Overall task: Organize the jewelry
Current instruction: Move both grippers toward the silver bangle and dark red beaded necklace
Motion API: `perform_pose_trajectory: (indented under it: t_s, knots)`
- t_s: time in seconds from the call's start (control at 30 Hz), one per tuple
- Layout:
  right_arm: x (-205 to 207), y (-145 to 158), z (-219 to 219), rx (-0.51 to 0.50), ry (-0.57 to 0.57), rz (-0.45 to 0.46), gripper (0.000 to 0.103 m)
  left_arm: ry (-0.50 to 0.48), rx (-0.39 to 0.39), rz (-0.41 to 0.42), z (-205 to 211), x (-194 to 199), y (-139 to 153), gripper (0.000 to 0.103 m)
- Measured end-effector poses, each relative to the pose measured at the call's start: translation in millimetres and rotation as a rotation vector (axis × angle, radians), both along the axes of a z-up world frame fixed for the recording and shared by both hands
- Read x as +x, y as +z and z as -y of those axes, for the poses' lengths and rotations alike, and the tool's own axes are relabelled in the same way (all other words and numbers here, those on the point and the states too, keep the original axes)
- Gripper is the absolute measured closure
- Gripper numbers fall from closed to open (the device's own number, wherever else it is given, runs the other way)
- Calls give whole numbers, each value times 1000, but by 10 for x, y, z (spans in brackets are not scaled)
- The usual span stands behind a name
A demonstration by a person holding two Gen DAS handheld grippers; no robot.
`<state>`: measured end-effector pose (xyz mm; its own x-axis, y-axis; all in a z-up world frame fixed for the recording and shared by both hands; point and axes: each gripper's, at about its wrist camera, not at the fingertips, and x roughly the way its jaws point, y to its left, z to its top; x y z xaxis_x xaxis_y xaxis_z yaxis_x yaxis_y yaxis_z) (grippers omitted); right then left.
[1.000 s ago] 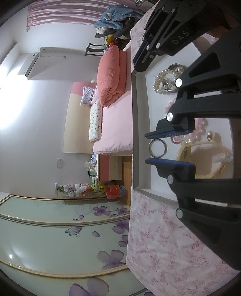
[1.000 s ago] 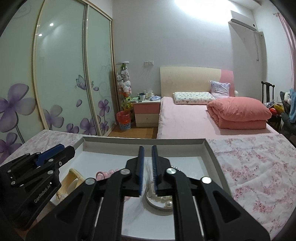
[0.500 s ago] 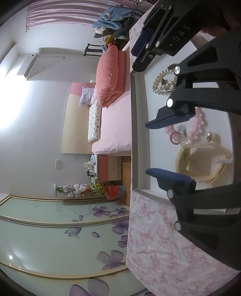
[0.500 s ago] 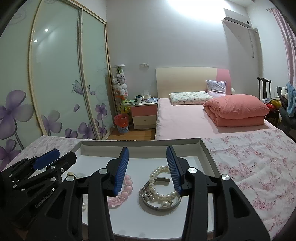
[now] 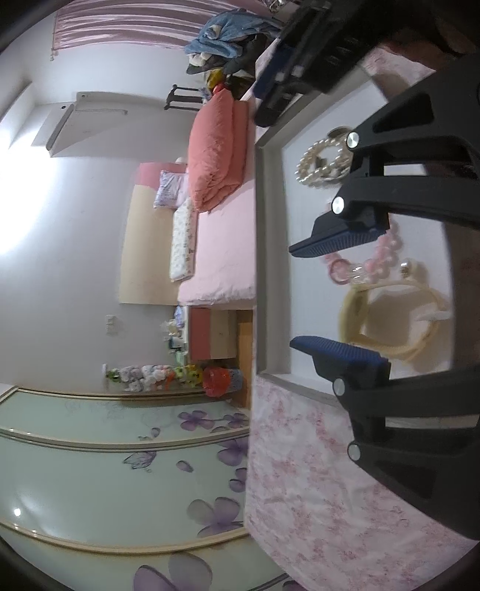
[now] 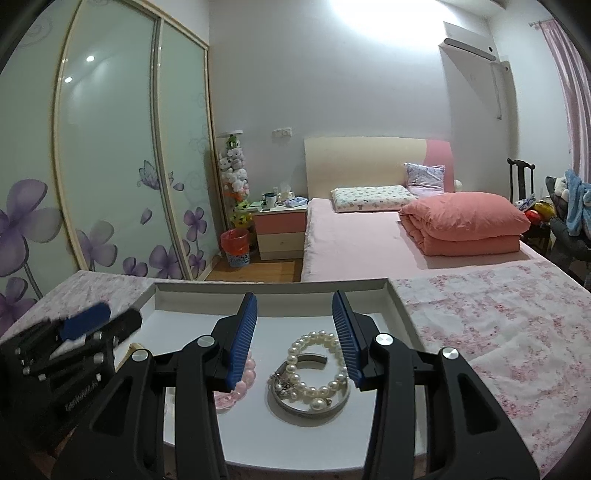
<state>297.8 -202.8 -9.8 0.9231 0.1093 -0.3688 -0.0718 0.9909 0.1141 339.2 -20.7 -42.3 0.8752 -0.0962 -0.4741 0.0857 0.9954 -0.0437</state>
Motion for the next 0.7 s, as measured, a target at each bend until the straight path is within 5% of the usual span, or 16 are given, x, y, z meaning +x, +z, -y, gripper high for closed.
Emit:
perform_pose_trajectory:
  t_s: [0.13,0.4,0.7]
  knots:
    - [-162,71,87,9,-11,-4,59,-41,-30,-41,-13,-230,42,58]
    - [-604,125,257,8,-19,-9,59,-189,-95,-215,192,-804,-143,39]
    - [-959,171,483,35,-45,-1,59,-252,37,-375,642,-1059,-434,17]
